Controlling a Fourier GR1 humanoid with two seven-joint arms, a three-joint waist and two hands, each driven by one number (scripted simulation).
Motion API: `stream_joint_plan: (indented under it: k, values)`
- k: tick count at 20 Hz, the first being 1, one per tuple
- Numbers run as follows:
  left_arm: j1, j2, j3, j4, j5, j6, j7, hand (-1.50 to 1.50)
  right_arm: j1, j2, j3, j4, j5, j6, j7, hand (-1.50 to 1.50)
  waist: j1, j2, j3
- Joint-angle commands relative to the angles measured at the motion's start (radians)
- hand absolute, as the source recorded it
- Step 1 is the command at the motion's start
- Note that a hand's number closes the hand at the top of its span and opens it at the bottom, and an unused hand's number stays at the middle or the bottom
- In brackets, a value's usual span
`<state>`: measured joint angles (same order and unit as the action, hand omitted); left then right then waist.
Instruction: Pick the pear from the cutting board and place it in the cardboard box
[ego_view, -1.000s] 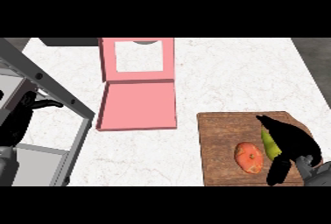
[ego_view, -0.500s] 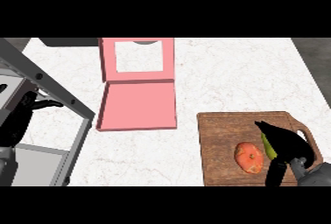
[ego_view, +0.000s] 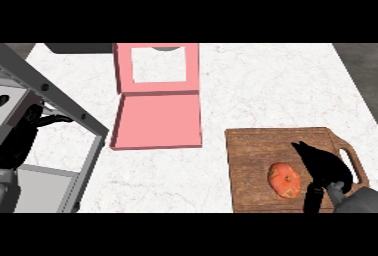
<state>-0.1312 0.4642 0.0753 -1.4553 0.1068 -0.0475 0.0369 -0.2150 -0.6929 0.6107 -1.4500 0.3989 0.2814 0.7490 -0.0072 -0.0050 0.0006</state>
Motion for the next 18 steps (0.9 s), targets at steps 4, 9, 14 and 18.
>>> stream_joint_plan:
  k: [4,9,14,18]
  values:
    - [-0.044,-0.165,-0.205,-0.064,-0.028,-0.057,-0.033,0.00,-0.011,0.032,0.004,0.081,0.022,-0.010,-0.047,1.50,-0.017,0.012,0.000]
    - [-0.072,-0.157,-0.188,-0.071,-0.032,-0.064,0.015,0.00,-0.014,0.012,0.024,0.091,0.081,-0.030,-0.103,1.50,-0.023,0.009,0.001]
    - [-0.072,-0.158,-0.172,-0.083,-0.032,-0.074,0.030,0.00,-0.021,-0.022,0.016,0.087,0.152,-0.104,-0.162,1.50,-0.030,0.005,0.001]
    - [-0.074,-0.132,-0.143,-0.059,-0.031,-0.100,0.012,0.00,-0.165,0.299,0.202,-0.098,0.304,-0.177,-0.025,1.50,0.003,0.001,-0.003]
